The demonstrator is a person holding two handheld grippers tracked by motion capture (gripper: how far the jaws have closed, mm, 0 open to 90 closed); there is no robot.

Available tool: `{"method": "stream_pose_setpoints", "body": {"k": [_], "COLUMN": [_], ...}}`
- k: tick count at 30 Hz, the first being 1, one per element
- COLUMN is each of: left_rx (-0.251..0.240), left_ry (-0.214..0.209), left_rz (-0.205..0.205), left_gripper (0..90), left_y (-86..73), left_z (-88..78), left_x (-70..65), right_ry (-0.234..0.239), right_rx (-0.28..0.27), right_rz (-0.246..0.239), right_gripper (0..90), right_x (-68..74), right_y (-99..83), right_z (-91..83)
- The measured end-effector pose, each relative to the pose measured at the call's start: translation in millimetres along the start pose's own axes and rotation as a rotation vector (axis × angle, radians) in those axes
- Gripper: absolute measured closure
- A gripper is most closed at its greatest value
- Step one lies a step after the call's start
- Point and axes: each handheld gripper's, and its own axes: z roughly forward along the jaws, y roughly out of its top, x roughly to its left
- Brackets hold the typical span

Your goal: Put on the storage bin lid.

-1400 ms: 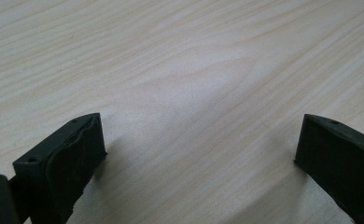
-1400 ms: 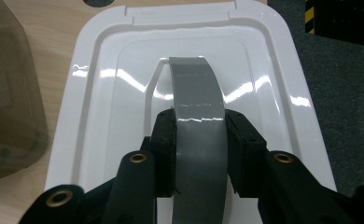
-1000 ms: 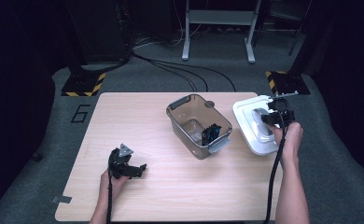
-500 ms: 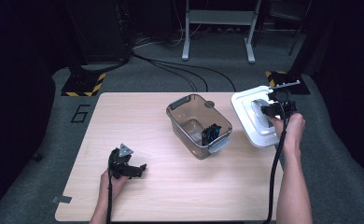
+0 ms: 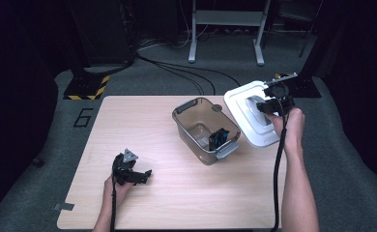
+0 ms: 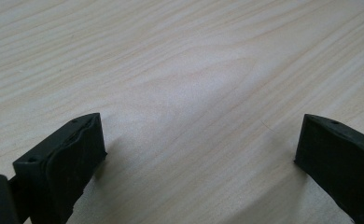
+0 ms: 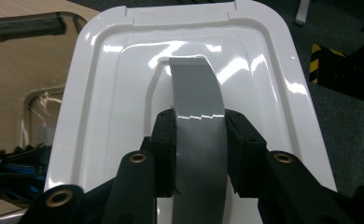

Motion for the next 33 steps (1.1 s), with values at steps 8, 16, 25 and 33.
{"method": "stream_pose_setpoints", "body": {"k": [8,16,25,33], "left_rx": [0.000,0.006,0.005,0.006], "left_ry": [0.000,-0.002,-0.001,-0.002], "left_rz": [0.000,0.008,0.008,0.006], "left_gripper": [1.3,1.4,1.4,1.4], "left_y": [0.0,0.1,0.1,0.0], "left_z": [0.0,-0.5,-0.4,-0.5], "left_x": [0.0,0.5,0.5,0.3], "right_ry": [0.059,0.117,0.174,0.230], "right_rx": [-0.007,-0.004,0.037,0.083], "right_rz": [-0.034,-0.061,-0.064,-0.088], "right_gripper": [67.1,67.1,67.0,67.0], "right_x": [19.1,38.1,61.1,83.8], "right_y": [14.4,26.8,38.3,46.2], "right_z": [-0.3,5.6,22.2,39.7]}}
